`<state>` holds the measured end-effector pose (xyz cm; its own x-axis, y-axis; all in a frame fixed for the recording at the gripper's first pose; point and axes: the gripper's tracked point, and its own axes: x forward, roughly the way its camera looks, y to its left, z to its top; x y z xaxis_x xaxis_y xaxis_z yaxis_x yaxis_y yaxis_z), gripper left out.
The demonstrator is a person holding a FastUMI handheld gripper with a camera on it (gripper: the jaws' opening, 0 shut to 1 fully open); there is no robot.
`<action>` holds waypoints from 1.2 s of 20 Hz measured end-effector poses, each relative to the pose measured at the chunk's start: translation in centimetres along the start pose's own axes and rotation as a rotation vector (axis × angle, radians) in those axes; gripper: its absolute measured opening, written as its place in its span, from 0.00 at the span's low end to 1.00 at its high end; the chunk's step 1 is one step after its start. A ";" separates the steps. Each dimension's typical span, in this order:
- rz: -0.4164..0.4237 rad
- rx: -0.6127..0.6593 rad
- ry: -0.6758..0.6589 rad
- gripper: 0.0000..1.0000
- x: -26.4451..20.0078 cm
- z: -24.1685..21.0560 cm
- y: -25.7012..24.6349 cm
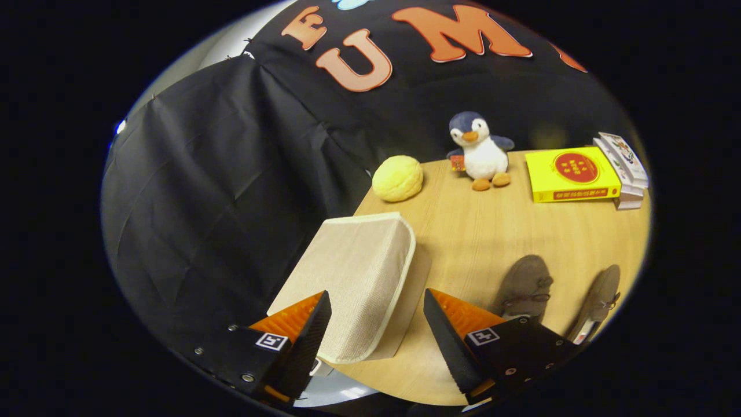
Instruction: Open the storage box then place both shoes into the box .Put the left shoe in first, then the right shoe, with the right side of both shoes facing outward in a uniform manner.
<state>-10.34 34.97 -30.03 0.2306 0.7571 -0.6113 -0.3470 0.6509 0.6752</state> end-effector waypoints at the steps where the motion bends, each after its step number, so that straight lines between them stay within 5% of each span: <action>1: 0.023 0.018 0.030 0.96 0.6 -1.0 0.1; 15: 0.205 0.393 0.162 0.96 7.2 -5.1 0.8; 24: 0.311 0.493 0.073 0.60 3.8 -1.6 2.1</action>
<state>-11.67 39.16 -31.58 0.1161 0.9224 -0.3684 0.0793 0.3611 0.9291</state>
